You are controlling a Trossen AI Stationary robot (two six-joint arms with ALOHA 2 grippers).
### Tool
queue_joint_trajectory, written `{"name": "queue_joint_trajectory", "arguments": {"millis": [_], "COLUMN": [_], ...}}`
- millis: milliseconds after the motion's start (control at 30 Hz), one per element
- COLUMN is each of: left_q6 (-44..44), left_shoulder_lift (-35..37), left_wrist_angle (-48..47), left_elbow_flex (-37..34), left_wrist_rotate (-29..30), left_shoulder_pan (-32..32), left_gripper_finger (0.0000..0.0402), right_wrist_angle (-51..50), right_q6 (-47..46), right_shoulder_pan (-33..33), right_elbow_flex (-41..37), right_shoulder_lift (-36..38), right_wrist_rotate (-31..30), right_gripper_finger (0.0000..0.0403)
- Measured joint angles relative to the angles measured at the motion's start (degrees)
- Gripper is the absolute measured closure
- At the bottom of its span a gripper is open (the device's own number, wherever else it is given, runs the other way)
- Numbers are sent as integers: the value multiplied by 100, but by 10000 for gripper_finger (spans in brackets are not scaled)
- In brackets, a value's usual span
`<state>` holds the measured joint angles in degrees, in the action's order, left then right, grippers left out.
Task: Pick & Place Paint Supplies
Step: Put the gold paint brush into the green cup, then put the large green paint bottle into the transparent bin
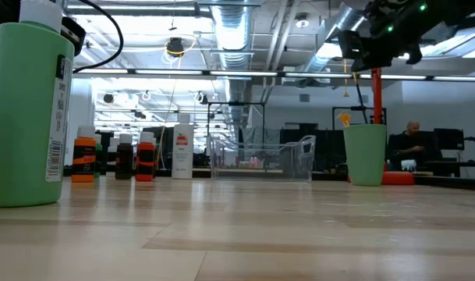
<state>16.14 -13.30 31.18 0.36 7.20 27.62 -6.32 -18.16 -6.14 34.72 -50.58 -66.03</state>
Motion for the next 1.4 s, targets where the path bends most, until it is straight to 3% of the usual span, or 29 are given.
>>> {"name": "queue_joint_trajectory", "arguments": {"millis": [267, 700, 1100, 1400], "left_q6": [0, 0, 0, 177], "left_shoulder_lift": [2, 2, 2, 2], "left_wrist_angle": [2, 0, 0, 394], "left_elbow_flex": [0, 2, 1, 0], "left_wrist_rotate": [2, 2, 0, 2], "left_shoulder_pan": [0, 0, 0, 0], "left_gripper_finger": [400, 400, 400, 400], "right_wrist_angle": [-3, -8, -6, -24], "right_q6": [64, 77, 907, 739], "right_shoulder_pan": [-10, 12, 20, 511], "right_elbow_flex": [-17, -8, 955, 1257], "right_shoulder_lift": [-34, -27, -30, -30], "right_wrist_rotate": [6, 49, 1547, 1674], "right_gripper_finger": [391, 272, 201, 202]}}
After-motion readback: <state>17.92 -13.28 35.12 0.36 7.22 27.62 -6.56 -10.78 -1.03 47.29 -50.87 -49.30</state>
